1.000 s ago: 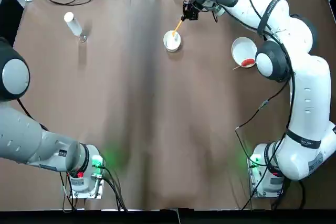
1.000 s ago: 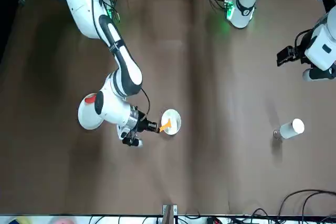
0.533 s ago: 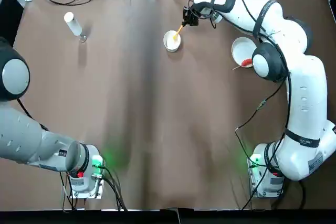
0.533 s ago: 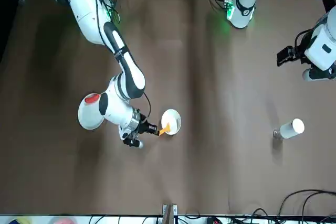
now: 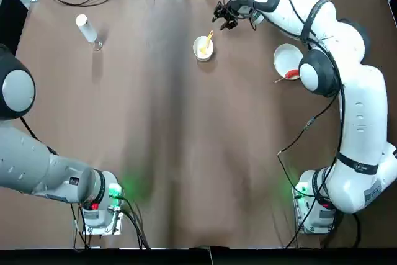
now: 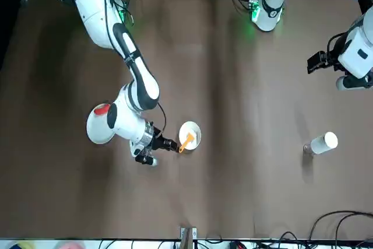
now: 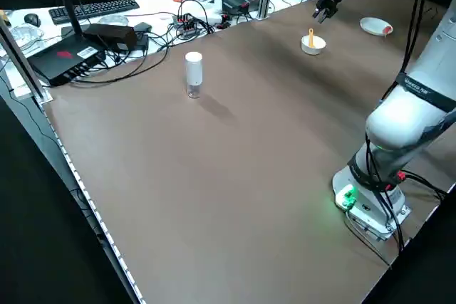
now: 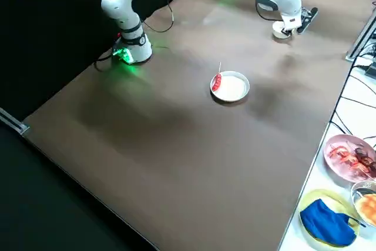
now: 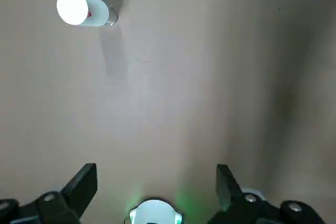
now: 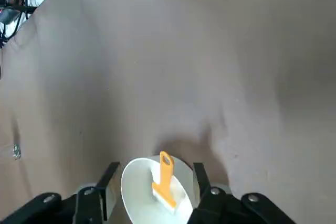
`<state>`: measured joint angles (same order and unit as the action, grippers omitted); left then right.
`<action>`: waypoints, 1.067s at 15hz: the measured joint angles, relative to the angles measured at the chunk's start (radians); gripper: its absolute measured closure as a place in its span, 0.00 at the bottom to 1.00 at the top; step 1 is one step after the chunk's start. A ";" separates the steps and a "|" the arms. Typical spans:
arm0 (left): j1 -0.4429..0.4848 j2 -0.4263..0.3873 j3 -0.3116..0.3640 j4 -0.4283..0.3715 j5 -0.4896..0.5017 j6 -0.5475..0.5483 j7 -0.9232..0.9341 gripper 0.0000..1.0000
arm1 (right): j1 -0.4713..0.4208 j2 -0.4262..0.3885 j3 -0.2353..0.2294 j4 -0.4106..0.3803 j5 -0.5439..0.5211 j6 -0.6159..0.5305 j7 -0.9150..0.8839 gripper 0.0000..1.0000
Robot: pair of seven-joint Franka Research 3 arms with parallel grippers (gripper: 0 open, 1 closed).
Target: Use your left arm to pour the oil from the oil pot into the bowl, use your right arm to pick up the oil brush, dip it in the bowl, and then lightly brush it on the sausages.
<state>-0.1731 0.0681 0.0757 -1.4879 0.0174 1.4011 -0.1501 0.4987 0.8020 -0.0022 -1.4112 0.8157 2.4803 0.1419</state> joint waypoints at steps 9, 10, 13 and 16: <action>0.000 0.000 -0.001 0.000 0.000 0.000 0.000 0.00 | -0.231 -0.206 -0.136 0.032 -0.278 -0.655 -0.041 0.35; 0.000 0.000 -0.001 0.000 0.000 0.000 0.000 0.00 | -0.256 -0.241 -0.137 0.033 -0.310 -0.704 -0.064 0.28; -0.001 0.000 -0.003 0.000 0.000 0.000 0.000 0.00 | -0.320 -0.359 -0.140 0.035 -0.436 -0.865 -0.096 0.18; -0.001 0.001 -0.004 -0.001 0.000 0.001 0.000 0.00 | -0.339 -0.469 -0.140 0.035 -0.591 -0.970 -0.112 0.06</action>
<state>-0.1739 0.0687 0.0721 -1.4885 0.0174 1.4016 -0.1499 0.1599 0.3326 -0.1418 -1.3760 0.2245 1.5104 0.0294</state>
